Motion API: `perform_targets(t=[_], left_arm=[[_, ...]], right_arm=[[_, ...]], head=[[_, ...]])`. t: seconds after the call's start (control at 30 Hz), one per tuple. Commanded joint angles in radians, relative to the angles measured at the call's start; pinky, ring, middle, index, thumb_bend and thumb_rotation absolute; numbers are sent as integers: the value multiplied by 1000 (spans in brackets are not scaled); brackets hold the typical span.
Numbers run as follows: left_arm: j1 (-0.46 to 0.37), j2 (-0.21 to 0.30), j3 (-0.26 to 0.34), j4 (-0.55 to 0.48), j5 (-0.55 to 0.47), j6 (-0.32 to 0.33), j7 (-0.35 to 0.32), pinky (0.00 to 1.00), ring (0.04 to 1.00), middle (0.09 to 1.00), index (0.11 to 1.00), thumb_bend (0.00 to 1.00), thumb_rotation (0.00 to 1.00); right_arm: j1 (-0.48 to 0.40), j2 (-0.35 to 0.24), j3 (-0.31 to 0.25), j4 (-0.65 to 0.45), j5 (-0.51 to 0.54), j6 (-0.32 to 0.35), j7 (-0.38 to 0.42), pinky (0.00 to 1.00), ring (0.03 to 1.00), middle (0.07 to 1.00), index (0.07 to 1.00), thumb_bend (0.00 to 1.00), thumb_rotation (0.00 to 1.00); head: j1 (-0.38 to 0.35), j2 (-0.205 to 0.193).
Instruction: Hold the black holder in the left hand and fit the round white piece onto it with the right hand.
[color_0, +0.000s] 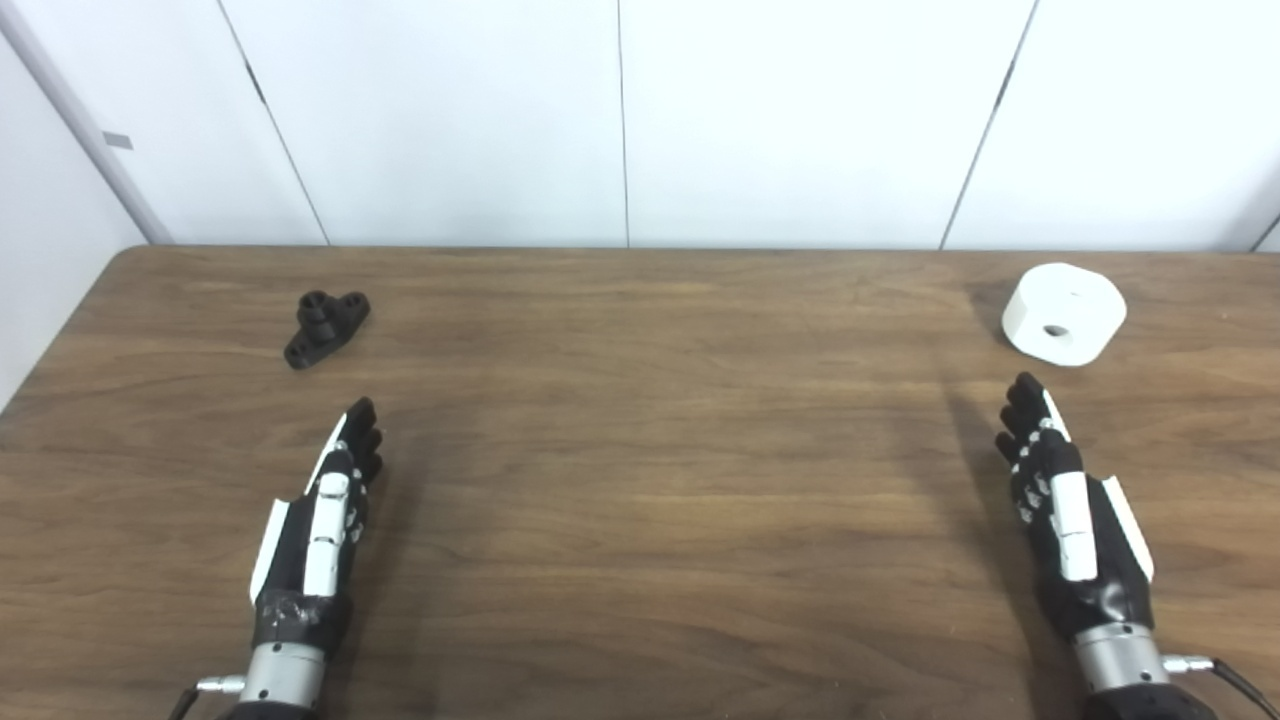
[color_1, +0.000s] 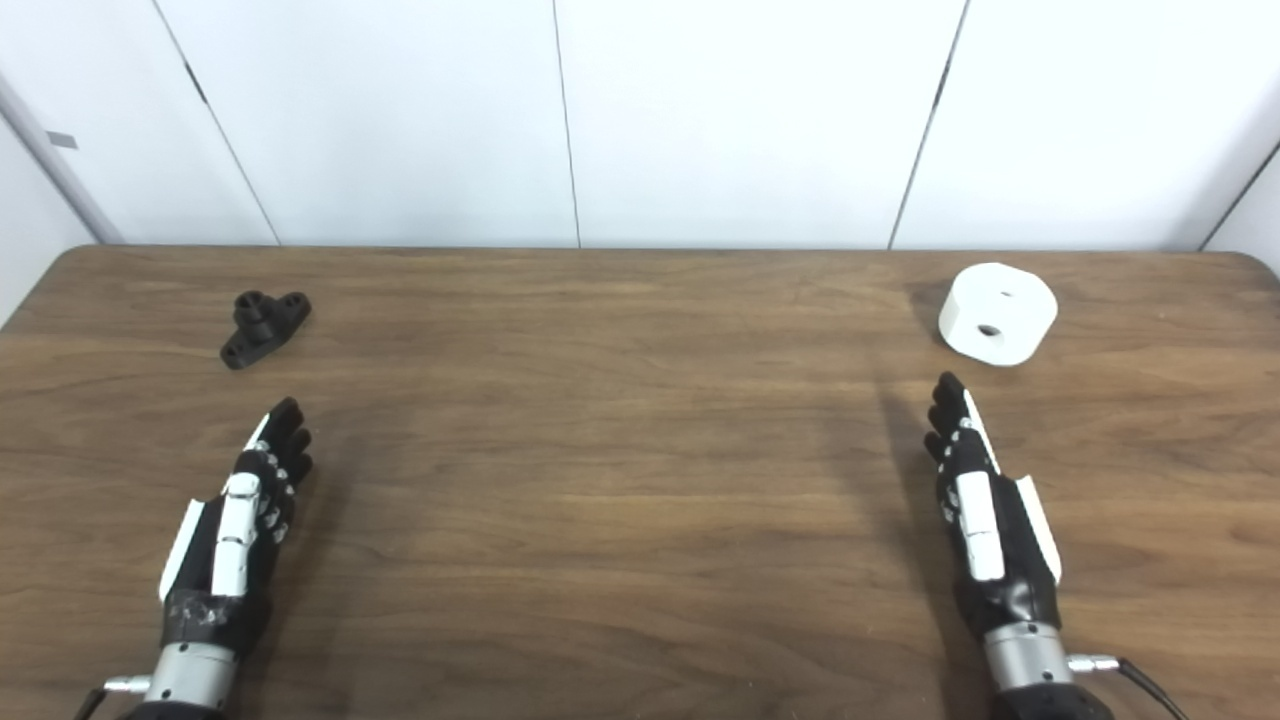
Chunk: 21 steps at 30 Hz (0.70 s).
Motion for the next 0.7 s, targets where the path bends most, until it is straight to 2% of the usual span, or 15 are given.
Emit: perform_targets(t=[0.0,0.3,0.5,0.6,0.67], left_arm=[[3,9,1,-1,-2,5,-3,1000,1000,1000,992,379,990],[7,12,1,-5,-4,6,-6,1000,1000,1000,998,384,956],[12,-4,-10,-4,27,-5,8,1000,1000,997,986,350,950],[14,-18,-22,4,51,-20,16,1000,1000,991,978,365,928],[17,-29,-28,8,60,-23,19,1000,1000,996,977,376,913]], right_arm=[[37,28,10,43,19,-17,-3,1000,1000,1000,980,618,1000],[40,30,11,40,20,-18,-5,1000,1000,1000,979,634,1000],[47,18,1,42,37,-16,4,1000,1000,1000,986,619,1000],[48,5,-7,57,51,-27,15,1000,1000,1000,993,585,1000],[46,-8,-11,77,56,-46,24,1000,1000,1000,999,598,1000]], head=[[1,1],[3,-4],[105,-41],[160,-64],[203,-86]])
